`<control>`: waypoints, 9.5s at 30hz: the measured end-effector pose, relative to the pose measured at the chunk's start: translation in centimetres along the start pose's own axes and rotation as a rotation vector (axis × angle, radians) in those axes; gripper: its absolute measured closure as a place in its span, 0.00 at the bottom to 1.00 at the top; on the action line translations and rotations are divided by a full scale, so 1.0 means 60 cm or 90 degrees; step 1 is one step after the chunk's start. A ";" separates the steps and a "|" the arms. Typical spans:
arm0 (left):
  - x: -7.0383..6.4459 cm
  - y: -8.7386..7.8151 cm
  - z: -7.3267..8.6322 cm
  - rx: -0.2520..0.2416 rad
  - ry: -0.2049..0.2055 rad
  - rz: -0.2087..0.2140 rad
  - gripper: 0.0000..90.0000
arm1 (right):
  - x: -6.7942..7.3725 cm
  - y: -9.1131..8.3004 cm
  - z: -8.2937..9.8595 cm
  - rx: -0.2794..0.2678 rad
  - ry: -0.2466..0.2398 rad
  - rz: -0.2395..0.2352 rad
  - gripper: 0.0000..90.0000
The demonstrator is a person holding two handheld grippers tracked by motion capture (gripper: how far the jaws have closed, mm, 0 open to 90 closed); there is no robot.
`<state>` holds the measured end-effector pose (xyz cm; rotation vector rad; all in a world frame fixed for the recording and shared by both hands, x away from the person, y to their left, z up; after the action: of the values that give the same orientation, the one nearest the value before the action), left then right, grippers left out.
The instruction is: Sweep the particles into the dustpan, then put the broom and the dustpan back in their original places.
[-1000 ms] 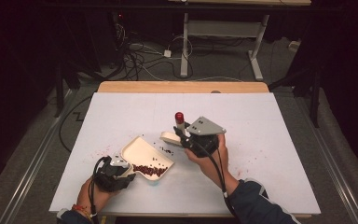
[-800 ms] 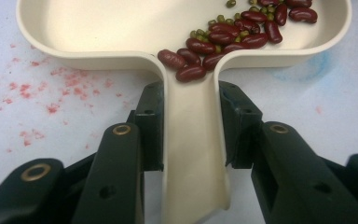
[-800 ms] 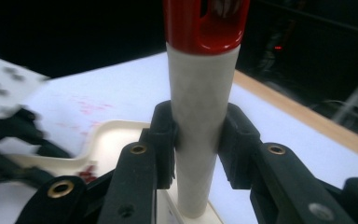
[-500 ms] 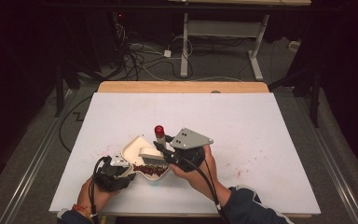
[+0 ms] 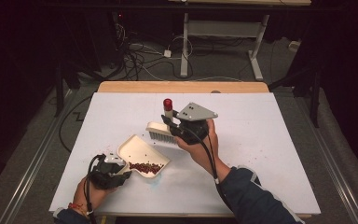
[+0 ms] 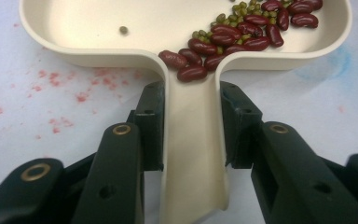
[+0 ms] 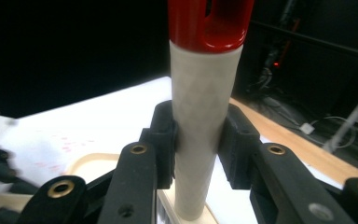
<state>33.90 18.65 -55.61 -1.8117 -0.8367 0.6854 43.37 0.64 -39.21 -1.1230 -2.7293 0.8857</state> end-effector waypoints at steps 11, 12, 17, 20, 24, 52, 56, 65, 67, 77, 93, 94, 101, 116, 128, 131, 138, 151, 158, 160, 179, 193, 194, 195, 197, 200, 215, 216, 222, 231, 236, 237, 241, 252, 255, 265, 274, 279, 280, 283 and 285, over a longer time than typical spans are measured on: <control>0.018 0.005 -0.004 -0.001 -0.014 0.002 0.70 | -0.021 0.098 -0.018 0.005 0.009 0.020 0.77; 0.019 0.005 -0.005 0.001 -0.015 0.002 0.70 | -0.019 0.106 -0.016 0.010 0.009 0.012 0.77; 0.025 0.006 -0.009 0.003 -0.016 -0.001 0.70 | -0.003 0.119 -0.016 0.005 0.005 -0.001 0.77; 0.026 0.007 -0.012 0.004 -0.016 -0.003 0.70 | 0.018 0.117 -0.013 0.009 -0.010 -0.022 0.77; 0.026 0.008 -0.014 0.005 -0.017 -0.005 0.70 | 0.037 0.104 -0.005 0.010 -0.024 -0.040 0.77; 0.017 -0.024 0.031 0.001 -0.022 0.001 0.70 | -0.005 0.043 -0.012 -0.032 0.018 -0.024 0.77; 0.024 -0.013 0.025 0.006 -0.030 0.003 0.70 | -0.016 0.069 -0.012 -0.026 0.014 0.017 0.77; 0.034 -0.007 0.009 0.007 -0.032 0.005 0.70 | -0.002 0.119 -0.014 -0.006 -0.003 0.044 0.77; 0.035 -0.007 0.008 0.007 -0.031 0.005 0.70 | 0.012 0.121 -0.014 -0.004 -0.011 0.030 0.77; 0.036 -0.004 0.006 0.007 -0.032 -0.002 0.70 | 0.087 0.082 -0.001 -0.002 -0.045 -0.075 0.77; 0.027 0.000 0.002 0.009 -0.016 -0.004 0.70 | 0.112 0.021 -0.001 -0.015 -0.053 -0.139 0.77; 0.024 0.001 0.001 0.009 -0.014 -0.004 0.70 | 0.108 0.018 -0.004 -0.020 -0.054 -0.134 0.77; 0.008 0.006 -0.007 0.010 0.034 -0.015 0.70 | 0.072 0.027 -0.008 -0.024 -0.049 -0.079 0.77; -0.028 0.017 -0.032 -0.002 0.059 0.005 0.70 | 0.098 0.036 0.020 -0.021 -0.118 -0.098 0.77; -0.038 0.018 -0.044 -0.007 0.075 0.004 0.70 | 0.095 -0.024 0.052 0.015 -0.127 -0.175 0.77; -0.039 0.019 -0.045 -0.011 0.076 0.007 0.70 | 0.088 -0.042 0.061 0.020 -0.122 -0.178 0.77; -0.042 0.023 -0.045 -0.011 0.083 0.002 0.70 | 0.070 -0.069 0.074 0.009 -0.103 -0.161 0.77; -0.072 0.025 -0.039 -0.012 0.096 -0.002 0.70 | 0.008 -0.109 0.073 -0.011 -0.054 -0.093 0.77; -0.078 0.025 -0.041 -0.010 0.088 -0.002 0.70 | -0.009 -0.119 0.100 0.017 -0.056 -0.056 0.77; -0.081 0.025 -0.043 -0.008 0.090 -0.005 0.70 | -0.009 -0.116 0.109 0.029 -0.058 -0.053 0.77; -0.105 0.041 -0.089 -0.008 0.042 -0.006 0.71 | 0.053 -0.135 0.121 0.051 -0.088 -0.064 0.77; -0.101 0.044 -0.096 -0.014 0.060 -0.005 0.70 | 0.015 -0.163 0.108 0.014 -0.048 -0.048 0.77; -0.101 0.044 -0.095 -0.015 0.060 -0.005 0.70 | 0.009 -0.166 0.108 0.012 -0.045 -0.044 0.77; -0.100 0.044 -0.095 -0.015 0.062 -0.005 0.70 | 0.004 -0.170 0.108 0.010 -0.039 -0.041 0.77; -0.099 0.043 -0.095 -0.014 0.065 -0.005 0.70 | -0.005 -0.176 0.109 0.006 -0.036 -0.040 0.77; -0.098 0.043 -0.095 -0.014 0.067 -0.007 0.70 | -0.017 -0.184 0.111 0.005 -0.025 -0.034 0.77; -0.089 0.042 -0.092 -0.016 0.062 0.009 0.70 | -0.095 -0.222 0.143 0.018 0.017 0.022 0.77; -0.088 0.041 -0.092 -0.017 0.062 0.010 0.70 | -0.098 -0.225 0.145 0.019 0.021 0.024 0.77; -0.084 0.035 -0.088 -0.023 0.065 0.008 0.70 | -0.114 -0.241 0.158 0.024 0.031 0.032 0.77; -0.068 0.030 -0.086 -0.029 0.050 0.002 0.71 | -0.131 -0.263 0.182 0.040 0.043 0.033 0.77; -0.056 0.024 -0.084 -0.034 0.041 0.000 0.71 | -0.136 -0.273 0.199 0.052 0.046 0.032 0.77; -0.053 0.022 -0.085 -0.035 0.036 -0.001 0.71 | -0.136 -0.276 0.201 0.052 0.046 0.031 0.77; -0.037 0.018 -0.086 -0.041 0.020 -0.009 0.71 | -0.137 -0.292 0.210 0.052 0.048 0.014 0.77; 0.017 0.011 -0.076 -0.048 -0.043 -0.032 0.71 | -0.156 -0.311 0.238 0.097 0.068 -0.045 0.77; 0.036 0.008 -0.072 -0.052 -0.068 -0.038 0.71 | -0.154 -0.312 0.241 0.106 0.059 -0.070 0.77; 0.056 0.024 -0.073 -0.047 -0.113 -0.061 0.70 | -0.176 -0.296 0.238 0.120 0.062 -0.078 0.77; 0.019 0.034 -0.076 -0.041 -0.120 -0.034 0.53 | -0.213 -0.252 0.222 0.143 0.070 -0.091 0.76; 0.008 0.032 -0.071 -0.040 -0.106 -0.023 0.52 | -0.239 -0.222 0.215 0.153 0.090 -0.085 0.75; 0.006 0.032 -0.071 -0.045 -0.109 -0.015 0.52 | -0.243 -0.217 0.215 0.153 0.095 -0.082 0.75; 0.001 0.032 -0.069 -0.043 -0.098 -0.011 0.51 | -0.248 -0.204 0.212 0.146 0.108 -0.090 0.75; -0.002 0.031 -0.068 -0.046 -0.096 -0.006 0.51 | -0.246 -0.199 0.210 0.139 0.116 -0.096 0.76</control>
<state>37.38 15.79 -55.90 -1.8368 -0.9799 0.8023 43.39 -22.10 -41.09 -0.8966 -2.4626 0.9794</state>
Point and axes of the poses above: each handheld gripper's, and its own axes: y roughly forward along the jaws, z roughly out of its underside, x roughly to its left, the point moved 9 cm from there along y, roughly forward along the jaws, and after that the axes turned 13 degrees about x, right-handed, at the moved point
